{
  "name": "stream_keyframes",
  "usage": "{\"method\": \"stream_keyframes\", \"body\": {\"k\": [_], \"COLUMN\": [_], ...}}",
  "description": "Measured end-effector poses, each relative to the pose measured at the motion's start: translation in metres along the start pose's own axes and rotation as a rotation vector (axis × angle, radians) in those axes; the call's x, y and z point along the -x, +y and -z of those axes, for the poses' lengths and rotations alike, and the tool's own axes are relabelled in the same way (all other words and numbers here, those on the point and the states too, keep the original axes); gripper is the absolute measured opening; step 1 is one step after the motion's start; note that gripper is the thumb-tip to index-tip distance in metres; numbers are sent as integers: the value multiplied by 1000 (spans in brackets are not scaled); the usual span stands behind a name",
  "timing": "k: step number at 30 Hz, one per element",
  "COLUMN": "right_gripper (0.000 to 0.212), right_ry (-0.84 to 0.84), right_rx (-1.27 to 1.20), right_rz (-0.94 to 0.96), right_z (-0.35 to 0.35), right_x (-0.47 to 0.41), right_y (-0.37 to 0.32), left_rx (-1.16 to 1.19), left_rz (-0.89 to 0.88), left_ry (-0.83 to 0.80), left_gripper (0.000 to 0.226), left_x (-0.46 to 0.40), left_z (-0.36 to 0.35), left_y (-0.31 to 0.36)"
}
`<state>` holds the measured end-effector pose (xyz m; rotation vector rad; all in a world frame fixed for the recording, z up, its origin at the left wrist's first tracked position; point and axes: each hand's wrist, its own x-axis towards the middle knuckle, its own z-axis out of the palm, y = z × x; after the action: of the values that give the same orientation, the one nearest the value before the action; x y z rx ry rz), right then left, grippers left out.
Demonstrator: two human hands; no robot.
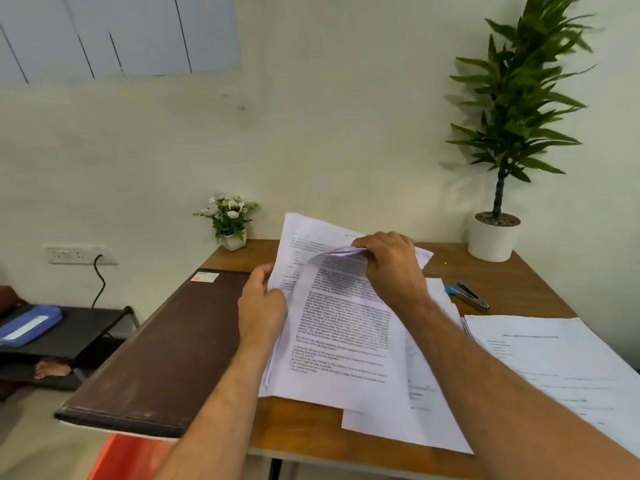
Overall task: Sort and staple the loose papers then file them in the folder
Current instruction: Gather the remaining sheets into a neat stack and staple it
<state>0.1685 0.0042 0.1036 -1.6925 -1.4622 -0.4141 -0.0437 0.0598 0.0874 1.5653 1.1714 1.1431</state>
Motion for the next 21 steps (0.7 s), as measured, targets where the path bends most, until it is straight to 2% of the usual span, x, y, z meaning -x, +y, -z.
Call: {"method": "stream_keyframes", "body": {"k": [5, 8, 12, 17, 21], "right_gripper": [30, 24, 19, 30, 20], "right_ry": [37, 33, -16, -7, 13], "right_rx": [-75, -123, -163, -157, -66], "right_rz": [84, 80, 68, 88, 88], "right_z": [21, 36, 60, 96, 119], "right_x": [-35, -48, -71, -92, -106], "right_y": [-38, -56, -77, -99, -103], "left_rx": [60, 114, 228, 329, 285], "left_rz": [-251, -331, -349, -337, -380], "left_ry": [-29, -52, -71, -109, -226], "left_gripper": [21, 22, 22, 21, 29], "left_x": [-2, -1, 1, 4, 7], "left_z": [11, 18, 29, 38, 33], "left_y": [37, 54, 76, 98, 117]}}
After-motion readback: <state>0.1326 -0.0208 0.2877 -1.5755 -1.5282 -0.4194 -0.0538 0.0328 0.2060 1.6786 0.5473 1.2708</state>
